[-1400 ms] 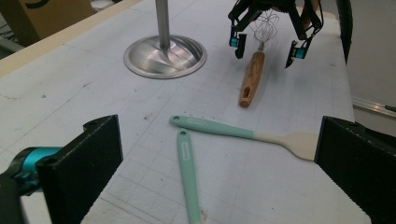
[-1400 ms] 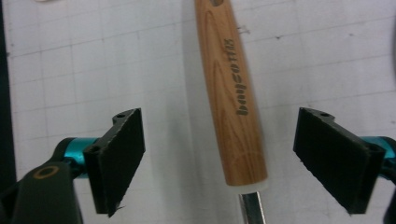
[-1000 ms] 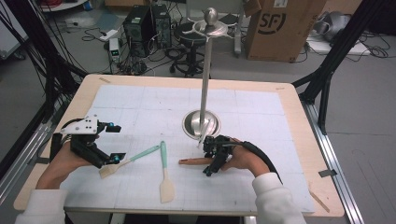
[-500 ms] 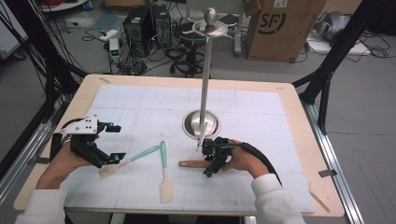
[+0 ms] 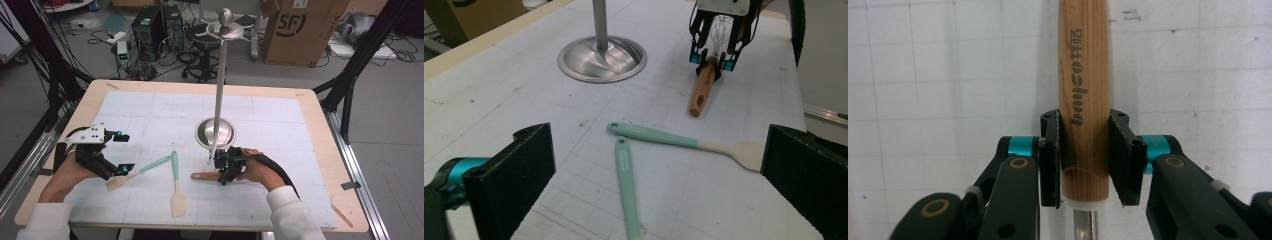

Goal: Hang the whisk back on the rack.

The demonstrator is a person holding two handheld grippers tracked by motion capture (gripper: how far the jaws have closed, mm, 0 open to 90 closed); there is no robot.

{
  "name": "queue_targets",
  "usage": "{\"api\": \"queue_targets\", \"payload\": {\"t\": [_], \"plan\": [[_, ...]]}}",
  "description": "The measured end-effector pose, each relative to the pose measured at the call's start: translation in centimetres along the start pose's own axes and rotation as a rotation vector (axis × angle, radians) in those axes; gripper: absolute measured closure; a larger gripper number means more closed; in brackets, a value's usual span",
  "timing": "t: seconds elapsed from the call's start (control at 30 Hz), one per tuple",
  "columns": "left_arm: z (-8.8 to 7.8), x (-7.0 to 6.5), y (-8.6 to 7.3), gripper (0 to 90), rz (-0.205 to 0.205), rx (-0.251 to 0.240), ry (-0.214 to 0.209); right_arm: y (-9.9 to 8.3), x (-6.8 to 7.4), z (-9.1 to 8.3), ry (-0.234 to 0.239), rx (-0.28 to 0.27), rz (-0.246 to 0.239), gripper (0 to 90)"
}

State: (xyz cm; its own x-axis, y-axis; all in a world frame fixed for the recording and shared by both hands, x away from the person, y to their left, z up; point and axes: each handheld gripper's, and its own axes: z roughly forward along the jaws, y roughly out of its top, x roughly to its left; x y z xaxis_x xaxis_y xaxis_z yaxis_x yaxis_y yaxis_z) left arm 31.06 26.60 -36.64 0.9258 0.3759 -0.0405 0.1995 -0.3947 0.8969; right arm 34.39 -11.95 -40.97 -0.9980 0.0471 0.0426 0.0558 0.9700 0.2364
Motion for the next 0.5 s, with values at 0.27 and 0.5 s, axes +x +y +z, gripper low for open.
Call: {"api": "queue_targets", "payload": {"t": [0.27,0.5], "plan": [[0.0,0.0,0.0,1.7,0.004,0.005,0.002,-0.4,0.2,-1.3,0.013,-0.039,0.046,69.7],[-0.2,0.0,-0.1,1.7,-0.005,-0.003,0.011,-1.7,0.1,-4.0,0.038,-0.207,0.064,69.7]]}}
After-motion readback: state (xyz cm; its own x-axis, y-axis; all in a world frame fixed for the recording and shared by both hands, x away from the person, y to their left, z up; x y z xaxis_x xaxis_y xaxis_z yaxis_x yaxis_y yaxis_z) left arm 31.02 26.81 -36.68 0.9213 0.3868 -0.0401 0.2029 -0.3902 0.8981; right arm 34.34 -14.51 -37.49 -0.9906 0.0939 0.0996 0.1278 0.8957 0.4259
